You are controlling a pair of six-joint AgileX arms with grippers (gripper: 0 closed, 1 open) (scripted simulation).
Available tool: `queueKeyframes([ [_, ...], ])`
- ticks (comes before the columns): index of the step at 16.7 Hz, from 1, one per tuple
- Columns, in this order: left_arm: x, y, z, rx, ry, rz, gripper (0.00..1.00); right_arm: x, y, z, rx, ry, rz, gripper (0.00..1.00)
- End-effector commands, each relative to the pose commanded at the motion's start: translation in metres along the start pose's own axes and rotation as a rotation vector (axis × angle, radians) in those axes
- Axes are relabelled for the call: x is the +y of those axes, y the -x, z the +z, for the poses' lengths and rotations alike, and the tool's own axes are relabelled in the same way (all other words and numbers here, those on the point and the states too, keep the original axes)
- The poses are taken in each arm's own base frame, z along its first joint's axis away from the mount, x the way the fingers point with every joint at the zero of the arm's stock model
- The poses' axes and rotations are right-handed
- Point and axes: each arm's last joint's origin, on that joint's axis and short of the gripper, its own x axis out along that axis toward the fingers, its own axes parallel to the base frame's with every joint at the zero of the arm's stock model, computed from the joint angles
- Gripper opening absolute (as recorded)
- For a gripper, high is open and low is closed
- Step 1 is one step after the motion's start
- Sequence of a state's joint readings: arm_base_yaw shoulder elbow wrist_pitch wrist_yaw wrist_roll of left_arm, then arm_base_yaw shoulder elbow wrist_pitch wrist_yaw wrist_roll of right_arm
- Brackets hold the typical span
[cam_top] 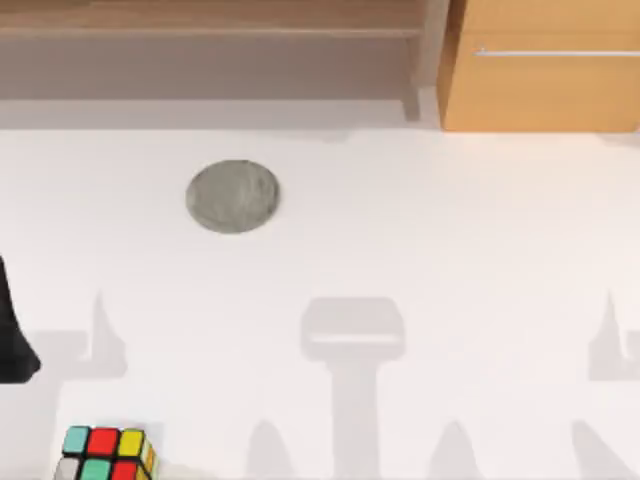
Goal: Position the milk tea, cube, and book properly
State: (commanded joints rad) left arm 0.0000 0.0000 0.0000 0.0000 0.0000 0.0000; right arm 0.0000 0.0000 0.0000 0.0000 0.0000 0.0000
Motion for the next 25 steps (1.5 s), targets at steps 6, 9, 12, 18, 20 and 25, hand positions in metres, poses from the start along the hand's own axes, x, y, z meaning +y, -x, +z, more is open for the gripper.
queueKeyframes([
  [6,0.001,-0.003,0.025,-0.033,0.003,-0.017,1.00,0.000,0.000,0.000,0.000,0.000,0.000,1.00],
  [9,0.003,-0.016,0.061,-0.059,0.007,-0.041,1.00,0.000,0.000,0.000,0.000,0.000,0.000,1.00],
  [12,0.010,-0.049,0.098,-0.055,0.012,-0.062,1.00,0.000,0.000,0.000,0.000,0.000,0.000,1.00],
  [18,0.048,-0.172,0.119,0.005,0.026,-0.072,1.00,0.000,0.000,0.000,0.000,0.000,0.000,1.00],
  [20,0.067,-0.212,0.108,0.017,0.027,-0.065,1.00,0.000,0.000,0.000,0.000,0.000,0.000,1.00],
  [25,0.110,-0.274,0.076,0.009,0.017,-0.037,1.00,0.000,0.000,0.000,0.000,0.000,0.000,1.00],
])
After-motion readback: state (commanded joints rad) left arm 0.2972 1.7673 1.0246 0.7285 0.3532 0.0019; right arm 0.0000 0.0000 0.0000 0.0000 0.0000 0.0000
